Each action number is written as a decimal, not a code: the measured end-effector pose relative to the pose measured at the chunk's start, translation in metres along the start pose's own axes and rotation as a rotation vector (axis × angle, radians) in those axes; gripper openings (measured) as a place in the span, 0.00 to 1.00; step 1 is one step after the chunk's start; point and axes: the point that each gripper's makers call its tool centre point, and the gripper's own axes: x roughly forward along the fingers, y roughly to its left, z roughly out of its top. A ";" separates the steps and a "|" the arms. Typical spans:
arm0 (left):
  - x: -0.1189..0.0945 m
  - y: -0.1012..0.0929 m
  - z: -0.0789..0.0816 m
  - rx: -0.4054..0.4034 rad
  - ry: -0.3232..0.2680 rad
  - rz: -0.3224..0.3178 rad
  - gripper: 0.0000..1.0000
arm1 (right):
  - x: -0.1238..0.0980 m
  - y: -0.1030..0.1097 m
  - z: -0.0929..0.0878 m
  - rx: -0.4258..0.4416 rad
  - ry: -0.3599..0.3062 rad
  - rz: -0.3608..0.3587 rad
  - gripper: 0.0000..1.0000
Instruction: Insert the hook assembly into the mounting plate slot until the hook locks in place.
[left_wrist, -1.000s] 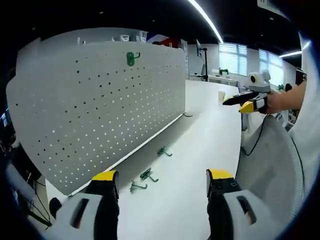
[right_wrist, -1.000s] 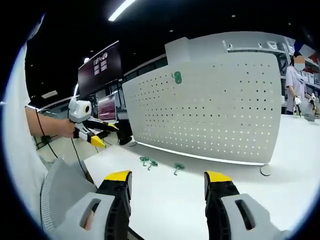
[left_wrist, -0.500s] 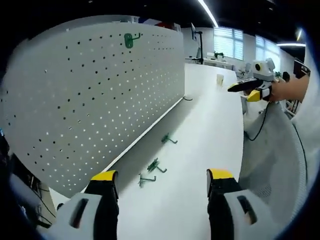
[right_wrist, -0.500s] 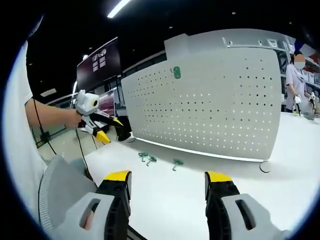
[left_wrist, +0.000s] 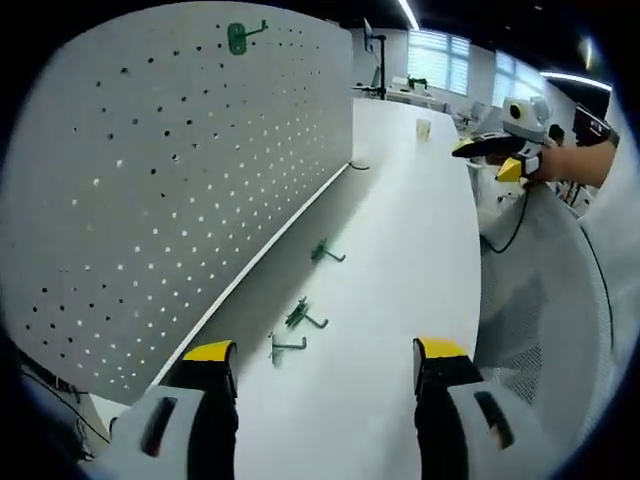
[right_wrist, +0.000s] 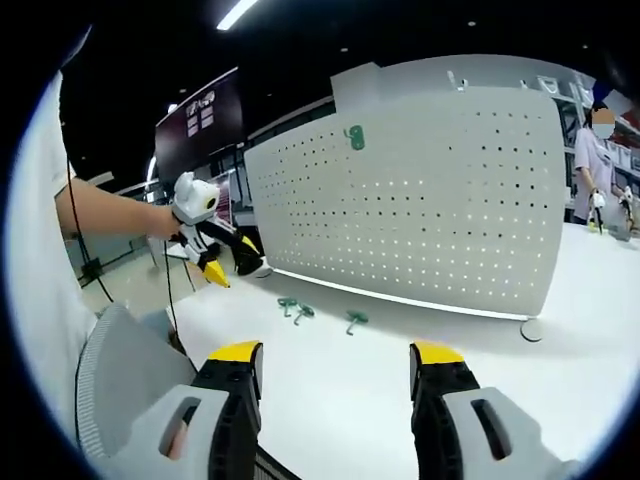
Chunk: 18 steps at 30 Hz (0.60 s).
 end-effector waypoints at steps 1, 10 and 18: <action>0.003 0.002 -0.001 0.022 0.014 0.004 0.74 | -0.001 -0.001 0.000 0.007 -0.003 -0.002 0.58; 0.016 0.003 -0.009 0.092 0.089 -0.022 0.71 | -0.001 -0.001 -0.003 0.009 0.000 -0.002 0.57; 0.026 0.006 -0.029 0.156 0.175 -0.059 0.70 | 0.000 0.001 -0.006 -0.009 0.015 0.001 0.57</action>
